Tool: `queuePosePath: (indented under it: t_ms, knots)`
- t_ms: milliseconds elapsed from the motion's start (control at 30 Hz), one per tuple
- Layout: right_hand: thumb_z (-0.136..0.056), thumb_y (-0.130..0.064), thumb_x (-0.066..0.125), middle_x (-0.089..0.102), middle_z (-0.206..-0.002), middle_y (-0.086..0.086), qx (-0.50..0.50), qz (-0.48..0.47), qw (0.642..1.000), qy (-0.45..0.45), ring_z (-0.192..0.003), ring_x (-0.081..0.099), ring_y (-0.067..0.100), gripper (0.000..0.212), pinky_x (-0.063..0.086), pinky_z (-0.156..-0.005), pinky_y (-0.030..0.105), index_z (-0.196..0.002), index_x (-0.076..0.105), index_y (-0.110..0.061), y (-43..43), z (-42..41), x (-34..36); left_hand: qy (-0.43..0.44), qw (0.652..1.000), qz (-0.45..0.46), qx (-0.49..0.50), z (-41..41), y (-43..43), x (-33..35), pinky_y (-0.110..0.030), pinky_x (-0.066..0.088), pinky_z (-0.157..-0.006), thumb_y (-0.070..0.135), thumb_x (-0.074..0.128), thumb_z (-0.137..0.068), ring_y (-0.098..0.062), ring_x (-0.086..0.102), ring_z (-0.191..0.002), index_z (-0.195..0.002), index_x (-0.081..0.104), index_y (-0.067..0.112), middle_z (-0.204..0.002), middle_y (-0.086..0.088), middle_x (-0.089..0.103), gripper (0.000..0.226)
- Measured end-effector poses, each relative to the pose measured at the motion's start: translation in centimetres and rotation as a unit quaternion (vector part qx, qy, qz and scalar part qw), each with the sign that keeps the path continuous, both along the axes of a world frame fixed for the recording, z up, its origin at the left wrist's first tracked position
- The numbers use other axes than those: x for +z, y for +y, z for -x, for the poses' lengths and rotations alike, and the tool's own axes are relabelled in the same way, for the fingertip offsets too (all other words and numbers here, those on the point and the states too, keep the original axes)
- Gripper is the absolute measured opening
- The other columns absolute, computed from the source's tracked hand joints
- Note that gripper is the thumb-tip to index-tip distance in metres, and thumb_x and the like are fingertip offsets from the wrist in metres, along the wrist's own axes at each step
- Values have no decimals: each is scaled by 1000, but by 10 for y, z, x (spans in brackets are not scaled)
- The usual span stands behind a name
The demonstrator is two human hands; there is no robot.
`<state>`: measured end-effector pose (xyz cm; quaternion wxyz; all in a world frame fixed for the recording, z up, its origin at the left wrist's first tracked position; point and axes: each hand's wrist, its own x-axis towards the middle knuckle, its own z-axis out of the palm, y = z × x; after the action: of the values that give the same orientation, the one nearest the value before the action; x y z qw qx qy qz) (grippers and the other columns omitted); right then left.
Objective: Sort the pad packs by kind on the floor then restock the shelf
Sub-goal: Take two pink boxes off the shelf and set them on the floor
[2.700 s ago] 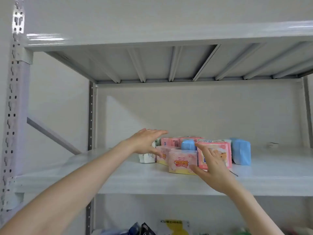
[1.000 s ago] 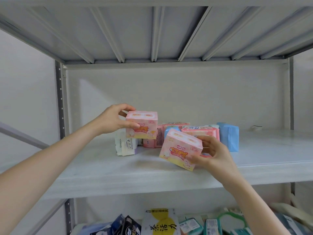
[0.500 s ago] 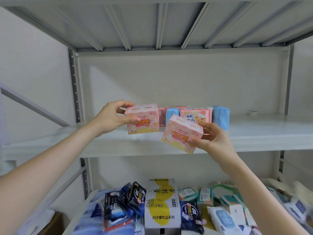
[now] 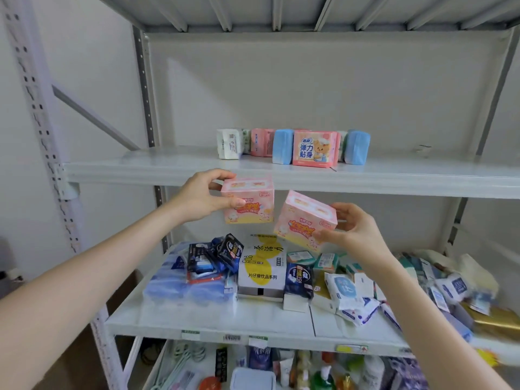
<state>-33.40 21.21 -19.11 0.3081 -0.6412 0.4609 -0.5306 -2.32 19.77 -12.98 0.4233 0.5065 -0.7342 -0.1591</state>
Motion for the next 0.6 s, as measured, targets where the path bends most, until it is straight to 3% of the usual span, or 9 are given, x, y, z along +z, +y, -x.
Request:
queuePosePath:
  t_ms: [133,267,367,433,500,600]
  knots:
    - [-63,-10,87,67,-107,-5,25,-49,998,8,-95,67,12,65,59,-74,31,-118,55,-20,23,19,-23,-7,999,-31,22,19,32,-29,-29,43,-92,48,80,-60,-6,54,-109,-132,54,26,-120,12,60,80]
    - [-64,-7,87,67,-107,-2,29,-88,995,22,-90,68,13,66,56,-61,20,-120,54,-16,52,37,-57,21,996,-81,29,33,60,-73,-30,49,-92,32,86,-67,-8,59,-109,-134,54,23,-119,5,64,74]
    - [-63,-5,87,66,-109,-2,29,-131,990,32,-89,68,13,65,56,-67,26,-117,54,-16,72,49,-91,40,992,-123,13,39,80,-114,-25,56,-83,25,86,-69,4,64,-97,-123,58,28,-112,8,68,62]
    - [-62,-5,88,64,-110,-2,33,-159,986,47,-91,67,13,66,56,-68,28,-117,53,-17,85,54,-115,21,990,-139,13,42,90,-141,-21,54,-85,27,86,-70,9,61,-98,-122,58,27,-110,17,65,59]
    - [-59,-5,89,63,-112,-3,35,-189,980,56,-89,67,13,69,59,-66,31,-117,53,-17,96,58,-138,2,988,-154,24,44,97,-168,-25,51,-91,29,86,-70,1,59,-106,-125,58,23,-115,14,63,63]
    - [-58,-1,88,62,-114,0,39,-234,969,61,-90,68,19,70,60,-70,47,-117,52,-17,107,61,-174,-15,983,-180,36,49,107,-208,-32,50,-93,30,86,-70,-11,57,-113,-125,57,21,-120,8,61,63]
